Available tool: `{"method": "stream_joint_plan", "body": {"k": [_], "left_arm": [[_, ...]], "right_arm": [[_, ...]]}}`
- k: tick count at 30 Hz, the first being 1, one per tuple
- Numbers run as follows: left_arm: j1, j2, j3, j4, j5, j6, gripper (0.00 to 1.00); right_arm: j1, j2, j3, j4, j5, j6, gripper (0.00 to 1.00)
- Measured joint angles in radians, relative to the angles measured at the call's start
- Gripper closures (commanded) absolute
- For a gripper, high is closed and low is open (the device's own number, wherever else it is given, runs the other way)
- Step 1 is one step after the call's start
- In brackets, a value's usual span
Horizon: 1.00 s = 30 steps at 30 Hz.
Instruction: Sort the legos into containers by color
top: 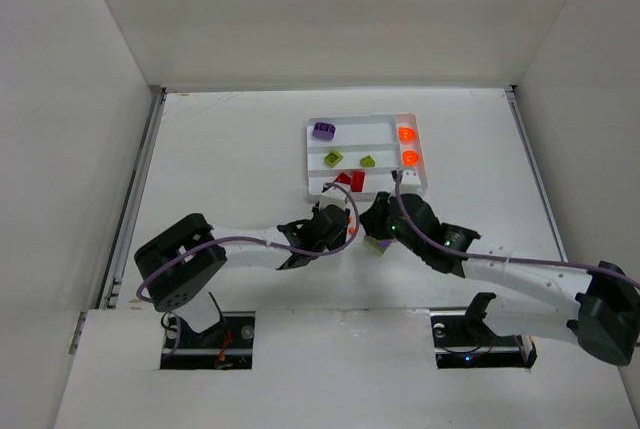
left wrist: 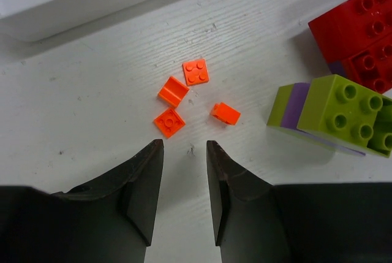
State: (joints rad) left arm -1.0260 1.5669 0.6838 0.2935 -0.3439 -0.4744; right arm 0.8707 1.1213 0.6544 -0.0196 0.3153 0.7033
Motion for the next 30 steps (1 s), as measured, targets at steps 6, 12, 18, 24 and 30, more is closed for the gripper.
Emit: {"method": "stream_joint_plan", "body": {"k": [6,12,18,24,30], "left_arm": [[-0.002,0.057,0.039,-0.002,-0.067,-0.014,0.69],[-0.003,0.12,0.076,-0.008,-0.119,-0.02,0.7],[-0.003,0.149,0.101,-0.011,-0.143,-0.027,0.74],[-0.011,0.149,0.105,-0.031,-0.164,-0.045,0.74],[-0.036,0.149,0.105,-0.053,-0.217,-0.058,0.6]], "right_arm": [[0.103,-0.082,-0.126,-0.062,0.033,0.069,0.74],[0.119,-0.144,-0.211,-0.08,0.052,0.125,0.71],[0.119,-0.198,-0.232,-0.085,0.053,0.14,0.7],[0.119,-0.175,-0.232,-0.078,0.051,0.139,0.67],[0.119,-0.114,-0.232,-0.077,0.05,0.138,0.65]]}}
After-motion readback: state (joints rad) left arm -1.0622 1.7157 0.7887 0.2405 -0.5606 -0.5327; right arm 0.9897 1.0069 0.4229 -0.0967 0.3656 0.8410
